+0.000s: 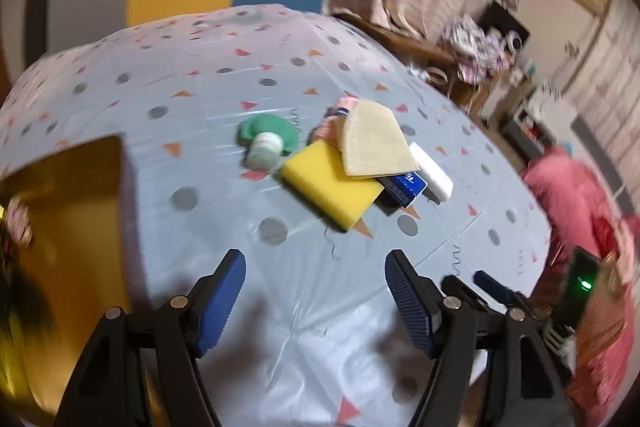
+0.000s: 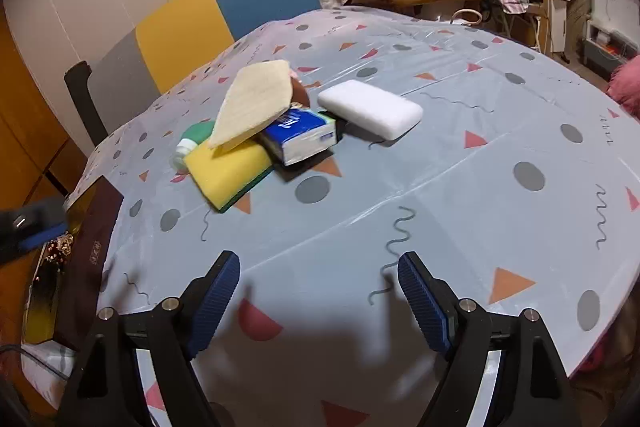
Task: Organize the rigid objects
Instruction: 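Move both tools back toward the remaining items, then grasp the beige mesh cloth with the left tool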
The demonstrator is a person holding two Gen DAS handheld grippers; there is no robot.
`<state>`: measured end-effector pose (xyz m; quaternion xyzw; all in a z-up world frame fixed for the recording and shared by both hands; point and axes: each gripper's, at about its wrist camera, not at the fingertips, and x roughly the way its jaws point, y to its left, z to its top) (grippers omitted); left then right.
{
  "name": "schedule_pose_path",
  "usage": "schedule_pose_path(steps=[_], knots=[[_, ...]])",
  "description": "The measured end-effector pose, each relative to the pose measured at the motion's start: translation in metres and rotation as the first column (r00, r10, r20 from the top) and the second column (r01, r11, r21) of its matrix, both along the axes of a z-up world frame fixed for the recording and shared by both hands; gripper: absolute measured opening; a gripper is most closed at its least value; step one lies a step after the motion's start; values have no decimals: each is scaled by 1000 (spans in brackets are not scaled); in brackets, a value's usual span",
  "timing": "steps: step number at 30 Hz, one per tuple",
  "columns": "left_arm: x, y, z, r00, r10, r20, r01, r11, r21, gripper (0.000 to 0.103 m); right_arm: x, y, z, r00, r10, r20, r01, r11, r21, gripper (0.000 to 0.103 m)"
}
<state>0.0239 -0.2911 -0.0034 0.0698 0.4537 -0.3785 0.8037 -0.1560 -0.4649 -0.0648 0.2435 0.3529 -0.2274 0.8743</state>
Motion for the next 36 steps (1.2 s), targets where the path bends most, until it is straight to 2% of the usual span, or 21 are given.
schedule_pose_path(steps=[3, 5, 7, 9, 13, 17, 20, 21, 27, 29, 30, 32, 33, 36], knots=[[9, -38, -8, 999, -52, 1, 52, 997, 49, 77, -4, -5, 0, 1000, -11, 13, 11, 1000, -3, 85], [17, -59, -12, 996, -76, -48, 76, 997, 17, 78, -7, -9, 0, 999, -21, 25, 20, 1000, 10, 85], [27, -81, -17, 993, -78, -89, 77, 997, -14, 83, -11, -15, 1, 999, -32, 40, 30, 999, 33, 85], [33, -98, -20, 991, -77, -111, 74, 997, -27, 83, -14, -18, 2, 998, -38, 49, 36, 998, 46, 86], [49, -131, -23, 997, -13, -73, 12, 1000, -23, 87, -22, -25, 6, 997, -51, 65, 48, 998, 46, 87], [58, -162, -28, 999, -26, -28, 26, 999, 19, 88, -31, -34, 8, 994, -78, 82, 74, 996, 56, 89], [65, -176, -34, 1000, -21, 13, 21, 999, 40, 100, -35, -40, 7, 992, -91, 87, 86, 994, 66, 89], [67, -179, -36, 1000, -20, 17, 19, 999, 44, 103, -36, -41, 7, 992, -94, 87, 88, 994, 70, 89], [75, -193, -64, 999, -40, 0, 39, 994, 99, 103, -40, -48, -3, 991, -112, 75, 104, 989, 103, 89], [73, -196, -73, 997, -73, -17, 75, 990, 120, 103, -40, -49, -6, 991, -113, 71, 105, 989, 108, 89], [70, -196, -75, 996, -84, 1, 83, 987, 136, 100, -40, -49, -6, 991, -112, 69, 105, 989, 108, 89], [66, -193, -73, 993, -112, 43, 105, 984, 143, 85, -40, -49, -6, 991, -112, 71, 104, 989, 106, 89], [65, -190, -70, 991, -122, 48, 115, 985, 128, 70, -40, -49, -6, 991, -112, 72, 104, 989, 104, 89], [66, -176, -66, 988, -156, -9, 156, 986, 63, 48, -38, -48, -7, 991, -111, 70, 103, 989, 106, 89]])
